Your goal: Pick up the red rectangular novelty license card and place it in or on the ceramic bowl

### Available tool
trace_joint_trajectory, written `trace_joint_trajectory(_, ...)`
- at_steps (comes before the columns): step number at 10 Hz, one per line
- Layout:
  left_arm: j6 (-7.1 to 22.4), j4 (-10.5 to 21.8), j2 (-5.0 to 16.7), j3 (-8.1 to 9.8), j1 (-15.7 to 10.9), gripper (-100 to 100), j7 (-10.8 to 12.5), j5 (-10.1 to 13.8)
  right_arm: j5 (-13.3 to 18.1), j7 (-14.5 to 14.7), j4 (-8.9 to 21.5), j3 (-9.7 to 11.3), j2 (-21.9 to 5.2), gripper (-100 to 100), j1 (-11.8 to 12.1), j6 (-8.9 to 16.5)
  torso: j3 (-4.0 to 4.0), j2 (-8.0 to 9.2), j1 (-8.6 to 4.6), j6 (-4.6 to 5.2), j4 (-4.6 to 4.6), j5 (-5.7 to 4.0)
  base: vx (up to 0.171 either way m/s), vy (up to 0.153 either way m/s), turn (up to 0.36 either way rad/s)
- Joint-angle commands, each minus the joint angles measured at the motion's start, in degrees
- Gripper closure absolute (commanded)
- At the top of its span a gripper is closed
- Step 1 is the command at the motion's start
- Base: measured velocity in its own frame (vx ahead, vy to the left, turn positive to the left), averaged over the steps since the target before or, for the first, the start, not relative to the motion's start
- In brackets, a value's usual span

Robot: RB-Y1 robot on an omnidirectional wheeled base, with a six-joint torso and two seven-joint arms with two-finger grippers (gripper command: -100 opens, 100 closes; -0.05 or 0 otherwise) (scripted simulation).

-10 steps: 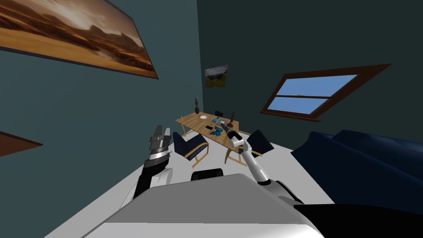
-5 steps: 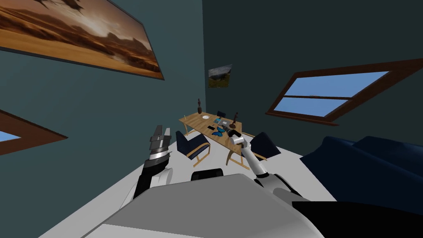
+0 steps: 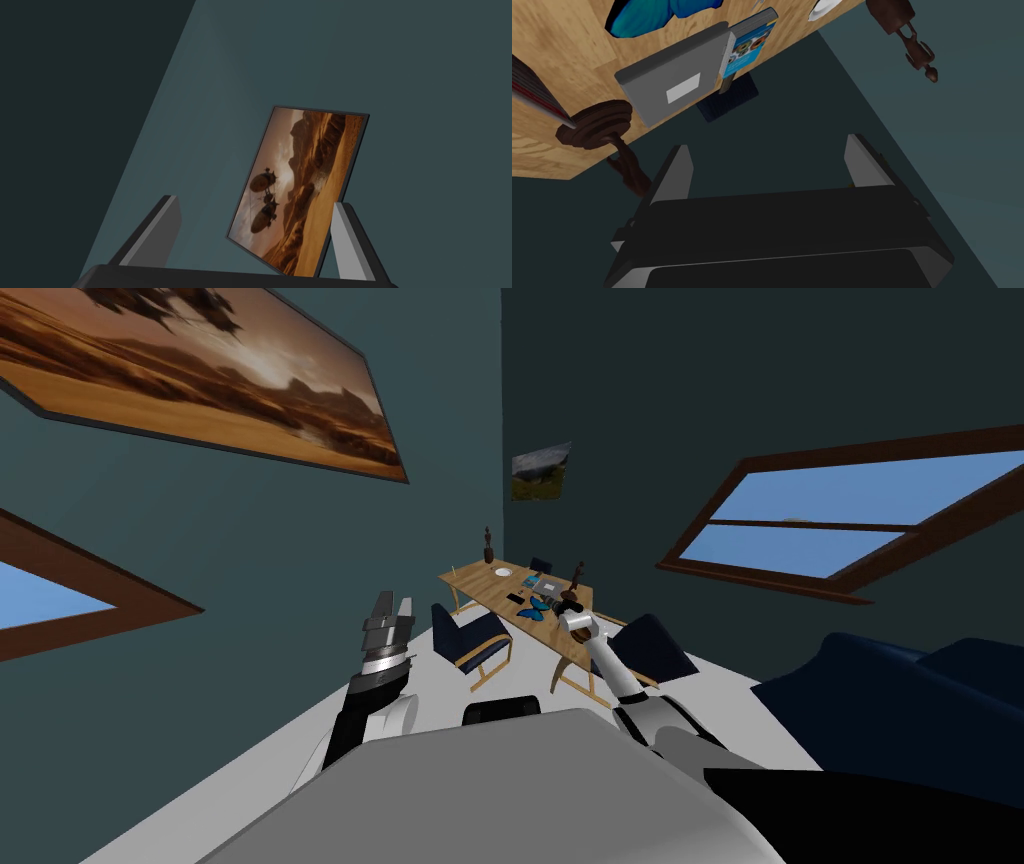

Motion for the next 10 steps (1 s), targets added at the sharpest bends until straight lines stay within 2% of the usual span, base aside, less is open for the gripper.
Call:
trace_joint_trajectory(1,0.0,0.0,0.0,0.0,0.0,0,0.0,0.0,-1.5,2.2,2.9,-0.4,-1.3,-100,-2.5,2.9,0.0,0.0,0.0,0.0,0.0,0.0,0.022,0.005,0.136)
trace_joint_trajectory(2,0.0,0.0,0.0,0.0,0.0,0,0.0,0.0,-1.5,2.2,4.3,-0.4,-1.3,-100,-2.5,3.5,-0.01,-0.03,0.02,-0.05,0.01,0.01,0.027,-0.003,0.089)
trace_joint_trajectory(3,0.0,0.0,0.0,0.0,0.0,0,0.0,0.0,-2.5,4.1,6.7,-1.0,-2.3,-100,-4.6,5.3,-0.02,-0.04,0.0,-0.02,-0.01,0.0,0.045,-0.001,0.107)
trace_joint_trajectory(4,0.0,0.0,0.0,0.0,0.0,0,0.0,0.0,-2.5,4.1,7.7,-1.0,-2.3,-100,-4.6,6.9,-0.04,-0.09,0.0,-0.02,0.0,0.01,0.048,-0.003,0.091)
trace_joint_trajectory(5,0.0,0.0,0.0,0.0,0.0,0,0.0,0.0,-2.5,4.1,9.4,-1.0,-2.3,-100,-4.6,6.9,-0.06,-0.11,-0.01,-0.01,-0.02,0.0,0.022,-0.004,0.008)
trace_joint_trajectory(6,0.0,0.0,0.0,0.0,0.0,0,0.0,0.0,-3.5,6.0,11.7,-1.6,-3.4,-100,-6.5,9.2,-0.02,-0.04,-0.02,0.01,-0.01,-0.01,0.03,-0.001,0.122)
trace_joint_trajectory(7,0.0,0.0,0.0,0.0,0.0,0,0.0,0.0,-3.5,6.0,13.3,-1.6,-3.4,-100,-6.5,10.3,-0.02,-0.06,0.0,-0.03,0.0,0.01,0.036,-0.005,0.07)
trace_joint_trajectory(8,0.0,0.0,0.0,0.0,0.0,0,0.0,0.0,-4.5,7.7,15.1,-2.2,-4.5,-100,-8.4,12.1,-0.03,-0.05,-0.02,0.01,-0.01,0.0,0.051,-0.005,0.116)
trace_joint_trajectory(9,0.0,0.0,0.0,0.0,0.0,0,0.0,0.0,-4.5,7.7,17.4,-2.2,-4.5,-100,-8.4,13.4,-0.06,-0.12,-0.01,-0.04,-0.01,0.0,0.051,-0.016,0.059)
trace_joint_trajectory(10,0.0,0.0,0.0,0.0,0.0,0,0.0,0.0,-4.5,7.7,17.4,-2.2,-4.5,-100,-8.4,13.5,-0.06,-0.11,-0.04,0.01,-0.02,-0.01,0.023,-0.009,-0.019)
